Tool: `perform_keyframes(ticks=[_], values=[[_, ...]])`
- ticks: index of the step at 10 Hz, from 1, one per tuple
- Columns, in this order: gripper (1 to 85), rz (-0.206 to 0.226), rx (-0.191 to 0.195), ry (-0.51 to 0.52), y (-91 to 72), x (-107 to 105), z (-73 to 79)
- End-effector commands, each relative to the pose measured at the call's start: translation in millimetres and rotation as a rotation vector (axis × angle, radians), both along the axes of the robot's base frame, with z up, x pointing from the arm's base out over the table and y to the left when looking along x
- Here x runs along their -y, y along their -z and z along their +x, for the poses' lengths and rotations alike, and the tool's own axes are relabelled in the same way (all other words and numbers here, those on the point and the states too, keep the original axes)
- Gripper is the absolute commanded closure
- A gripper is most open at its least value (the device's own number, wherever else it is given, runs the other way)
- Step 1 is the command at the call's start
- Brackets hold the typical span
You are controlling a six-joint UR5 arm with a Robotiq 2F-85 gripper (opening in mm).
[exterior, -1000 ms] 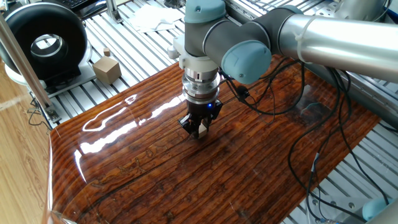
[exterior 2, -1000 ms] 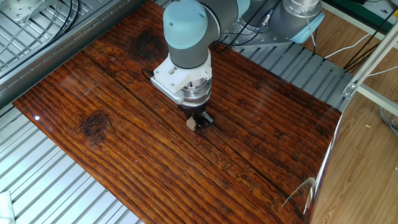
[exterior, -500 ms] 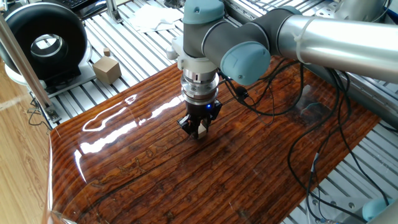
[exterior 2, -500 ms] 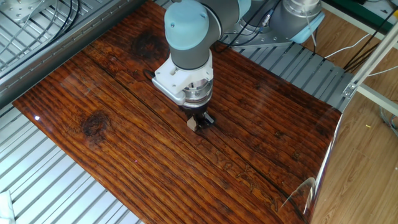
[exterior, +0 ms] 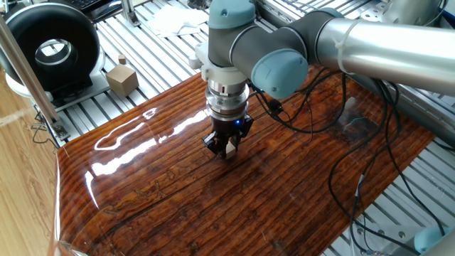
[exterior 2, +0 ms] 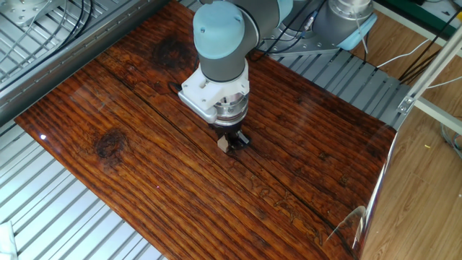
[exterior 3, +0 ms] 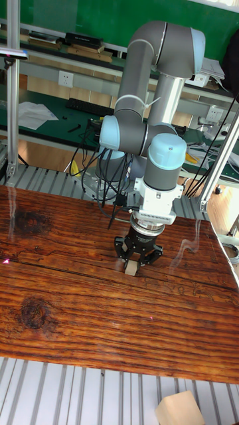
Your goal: Hold a small block with the gripper and sweep it from left to right on the table
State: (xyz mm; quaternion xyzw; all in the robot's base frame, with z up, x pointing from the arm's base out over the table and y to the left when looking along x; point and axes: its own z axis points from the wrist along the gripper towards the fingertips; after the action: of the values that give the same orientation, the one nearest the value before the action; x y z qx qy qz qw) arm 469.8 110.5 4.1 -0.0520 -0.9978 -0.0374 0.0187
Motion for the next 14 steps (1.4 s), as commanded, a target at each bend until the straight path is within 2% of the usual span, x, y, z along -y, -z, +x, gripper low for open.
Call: perform_keyframes(ticks=[1,14], values=[[84.7,0.016,0.001,0.005,-0.6,-0.4,1.2],[84.7,0.036,0.011,0.016,-0.4,-14.0,3.2]])
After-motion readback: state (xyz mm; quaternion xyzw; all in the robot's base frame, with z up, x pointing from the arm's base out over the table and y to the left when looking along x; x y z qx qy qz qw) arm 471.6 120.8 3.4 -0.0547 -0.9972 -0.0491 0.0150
